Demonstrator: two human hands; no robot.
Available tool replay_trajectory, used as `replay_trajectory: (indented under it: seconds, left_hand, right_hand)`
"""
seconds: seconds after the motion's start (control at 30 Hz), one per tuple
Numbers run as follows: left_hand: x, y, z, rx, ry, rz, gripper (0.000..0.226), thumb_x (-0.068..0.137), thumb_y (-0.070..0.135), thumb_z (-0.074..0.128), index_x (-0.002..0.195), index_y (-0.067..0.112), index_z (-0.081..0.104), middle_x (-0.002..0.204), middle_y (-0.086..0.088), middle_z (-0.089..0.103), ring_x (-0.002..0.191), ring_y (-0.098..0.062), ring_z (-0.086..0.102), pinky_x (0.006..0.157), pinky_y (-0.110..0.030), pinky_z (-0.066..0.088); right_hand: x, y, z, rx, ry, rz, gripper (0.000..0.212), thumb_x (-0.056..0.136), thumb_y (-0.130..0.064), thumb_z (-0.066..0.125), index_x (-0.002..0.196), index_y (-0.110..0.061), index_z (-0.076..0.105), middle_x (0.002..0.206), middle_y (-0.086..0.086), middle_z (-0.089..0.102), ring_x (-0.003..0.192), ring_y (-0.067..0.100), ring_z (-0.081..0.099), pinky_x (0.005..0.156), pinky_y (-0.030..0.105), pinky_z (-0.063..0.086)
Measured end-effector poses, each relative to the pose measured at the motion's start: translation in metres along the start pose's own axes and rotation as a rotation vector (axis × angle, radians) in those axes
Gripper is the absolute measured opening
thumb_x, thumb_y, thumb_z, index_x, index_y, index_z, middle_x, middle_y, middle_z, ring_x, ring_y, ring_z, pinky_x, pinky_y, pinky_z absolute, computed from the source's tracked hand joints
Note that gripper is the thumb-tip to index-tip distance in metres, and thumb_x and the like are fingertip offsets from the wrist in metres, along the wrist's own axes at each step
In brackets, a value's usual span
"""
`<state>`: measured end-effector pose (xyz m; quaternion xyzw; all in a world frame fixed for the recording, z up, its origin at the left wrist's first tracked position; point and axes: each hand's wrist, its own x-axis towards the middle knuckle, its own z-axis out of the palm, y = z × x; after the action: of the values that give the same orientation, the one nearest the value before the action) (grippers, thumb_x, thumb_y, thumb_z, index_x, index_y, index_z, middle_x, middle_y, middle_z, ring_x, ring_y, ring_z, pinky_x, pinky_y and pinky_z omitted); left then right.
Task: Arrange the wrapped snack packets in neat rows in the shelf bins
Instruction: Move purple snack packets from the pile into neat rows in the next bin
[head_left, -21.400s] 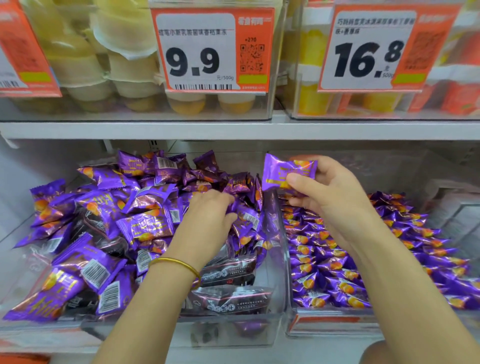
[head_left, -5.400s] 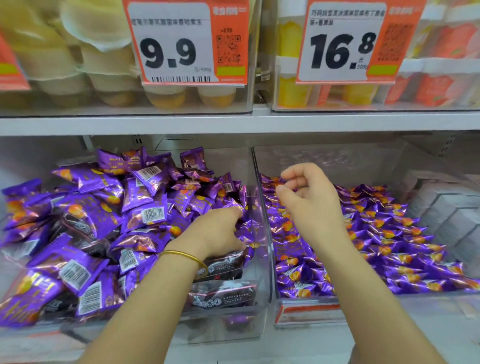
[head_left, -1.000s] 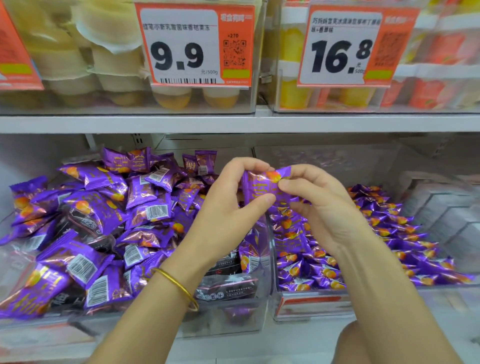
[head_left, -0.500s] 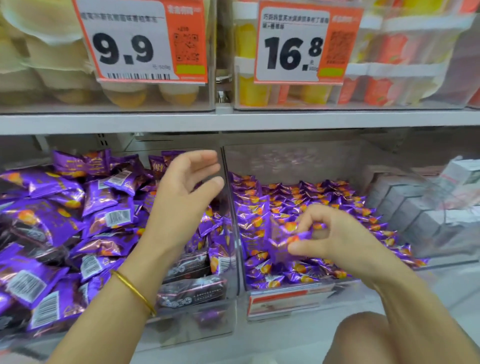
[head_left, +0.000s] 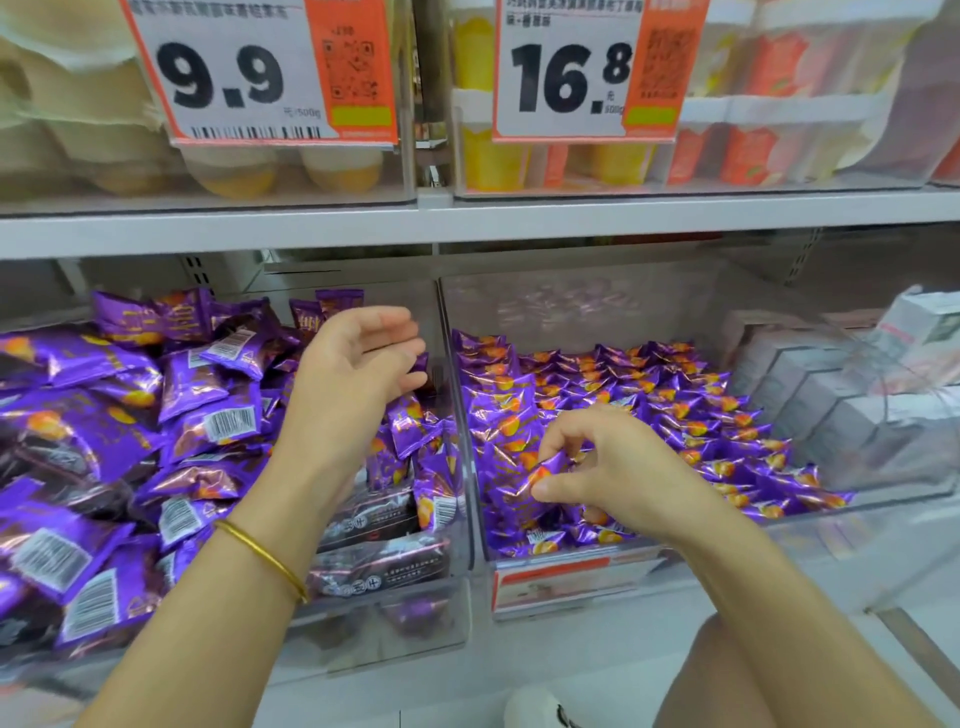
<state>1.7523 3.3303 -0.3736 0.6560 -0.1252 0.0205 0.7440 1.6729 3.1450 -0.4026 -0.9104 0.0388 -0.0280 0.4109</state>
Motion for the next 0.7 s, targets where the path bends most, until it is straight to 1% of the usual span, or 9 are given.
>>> replay_trajectory:
  seconds: [0.07,0.13,0.2,0.27,0.37,0.43,0.5,0.63,0.7]
  left_hand:
    - [0.0,0.0,-0.001,0.016,0.005,-0.011,0.024,0.088,-0.005,0.054,0.1,0.016,0.058,0.11,-0.01,0.062,0.105,-0.02,0.063,0.082,-0.03,0.057]
    - [0.0,0.0,-0.002,0.029,0.006,-0.024,0.024,0.088,-0.005,0.054,0.101,0.015,0.057,0.111,-0.012,0.062,0.103,-0.02,0.063,0.081,-0.03,0.057]
    - [0.001,-0.001,-0.004,0.069,-0.012,-0.044,0.025,0.089,-0.005,0.053,0.098,0.017,0.057,0.111,-0.013,0.061,0.1,-0.02,0.064,0.078,-0.028,0.057]
    - [0.004,-0.003,-0.008,0.176,-0.056,-0.077,0.023,0.089,-0.004,0.054,0.095,0.018,0.059,0.109,-0.013,0.063,0.091,-0.019,0.064,0.077,-0.03,0.056]
    - [0.005,-0.005,-0.017,0.42,-0.177,-0.119,0.018,0.088,0.002,0.058,0.09,0.019,0.063,0.091,-0.009,0.066,0.067,-0.009,0.061,0.071,-0.026,0.053]
    - [0.005,-0.005,-0.023,0.593,-0.292,-0.119,0.013,0.088,0.007,0.06,0.089,0.019,0.065,0.077,-0.002,0.064,0.05,0.003,0.053,0.055,-0.013,0.047]
    - [0.004,-0.008,-0.027,0.728,-0.41,-0.127,0.008,0.088,0.016,0.061,0.087,0.021,0.067,0.071,0.006,0.063,0.048,0.005,0.05,0.051,-0.01,0.042]
    - [0.002,-0.015,-0.033,0.883,-0.628,-0.176,0.005,0.085,0.033,0.064,0.088,0.032,0.068,0.084,0.01,0.068,0.074,-0.004,0.058,0.079,-0.025,0.048]
    - [0.002,-0.016,-0.033,0.888,-0.663,-0.192,0.009,0.083,0.034,0.065,0.092,0.034,0.068,0.087,0.006,0.07,0.076,-0.007,0.058,0.083,-0.03,0.048]
  right_hand:
    - [0.0,-0.001,0.003,0.058,-0.066,0.056,0.019,0.076,-0.013,0.076,0.074,-0.016,0.057,0.072,0.008,0.063,0.055,0.019,0.065,0.053,0.029,0.054]
    - [0.002,-0.003,0.007,0.09,-0.099,0.08,0.018,0.078,-0.013,0.074,0.077,-0.01,0.056,0.065,0.011,0.065,0.057,0.022,0.067,0.059,0.037,0.058]
    - [0.003,-0.002,0.008,0.044,-0.126,0.069,0.019,0.079,-0.017,0.074,0.078,-0.011,0.056,0.07,0.008,0.065,0.052,0.011,0.063,0.05,0.023,0.051]
    - [0.003,0.001,0.007,-0.055,-0.095,0.011,0.022,0.075,-0.021,0.077,0.079,-0.02,0.056,0.089,-0.003,0.059,0.054,-0.006,0.052,0.05,0.009,0.037]
    - [0.001,0.005,0.005,-0.054,-0.094,-0.05,0.034,0.072,-0.021,0.08,0.089,-0.031,0.052,0.103,-0.011,0.046,0.057,-0.02,0.047,0.054,0.007,0.037]
    - [0.0,0.005,0.005,-0.087,-0.119,-0.067,0.037,0.072,-0.022,0.08,0.089,-0.038,0.051,0.106,-0.01,0.045,0.06,-0.018,0.048,0.056,0.007,0.036]
    - [0.001,0.007,0.005,-0.1,-0.108,-0.094,0.033,0.073,-0.024,0.079,0.088,-0.041,0.055,0.104,-0.009,0.045,0.065,-0.01,0.048,0.061,0.008,0.035]
    - [0.007,0.001,0.007,-0.164,-0.113,-0.114,0.025,0.075,-0.024,0.077,0.097,-0.031,0.067,0.104,-0.002,0.044,0.068,0.002,0.046,0.068,0.017,0.039]
    - [0.009,-0.001,0.007,-0.2,-0.123,-0.113,0.025,0.076,-0.024,0.076,0.099,-0.029,0.068,0.105,0.001,0.043,0.065,0.001,0.042,0.067,0.018,0.037]
